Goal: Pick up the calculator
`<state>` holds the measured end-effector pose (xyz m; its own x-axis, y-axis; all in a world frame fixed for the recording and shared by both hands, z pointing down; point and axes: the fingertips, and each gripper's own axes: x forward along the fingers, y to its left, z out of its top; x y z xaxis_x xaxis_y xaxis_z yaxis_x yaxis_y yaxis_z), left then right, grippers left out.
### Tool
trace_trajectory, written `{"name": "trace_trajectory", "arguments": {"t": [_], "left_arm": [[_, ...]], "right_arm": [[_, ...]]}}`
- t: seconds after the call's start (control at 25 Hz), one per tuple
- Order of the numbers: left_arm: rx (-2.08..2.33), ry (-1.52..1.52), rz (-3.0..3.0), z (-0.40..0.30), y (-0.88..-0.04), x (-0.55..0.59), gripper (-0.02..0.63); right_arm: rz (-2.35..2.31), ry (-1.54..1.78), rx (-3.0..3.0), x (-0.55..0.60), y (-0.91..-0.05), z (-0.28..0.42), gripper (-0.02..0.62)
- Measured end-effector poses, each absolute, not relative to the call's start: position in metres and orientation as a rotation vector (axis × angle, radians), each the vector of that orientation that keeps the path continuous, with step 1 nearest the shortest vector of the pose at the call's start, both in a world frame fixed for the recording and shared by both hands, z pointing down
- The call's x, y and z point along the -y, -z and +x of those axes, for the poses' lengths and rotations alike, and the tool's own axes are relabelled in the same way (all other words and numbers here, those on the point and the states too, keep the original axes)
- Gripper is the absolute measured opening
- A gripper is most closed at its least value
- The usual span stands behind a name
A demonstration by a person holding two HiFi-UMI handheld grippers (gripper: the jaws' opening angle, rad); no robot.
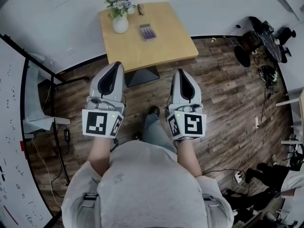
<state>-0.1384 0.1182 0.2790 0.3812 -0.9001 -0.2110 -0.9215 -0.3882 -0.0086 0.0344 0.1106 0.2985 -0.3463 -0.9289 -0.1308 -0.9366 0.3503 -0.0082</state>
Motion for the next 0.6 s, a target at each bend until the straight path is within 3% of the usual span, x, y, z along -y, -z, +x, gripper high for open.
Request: {"name": "trace_trajectory", "arguments": {"t": [0.6], "left_arm": [[-1.72,-0.258,-2.432,-0.147,-0.268,-0.02,0.005]], "right_arm": [[-1.64,-0.138,-2.518,0.001,-0.282,0.026,0.002]]}}
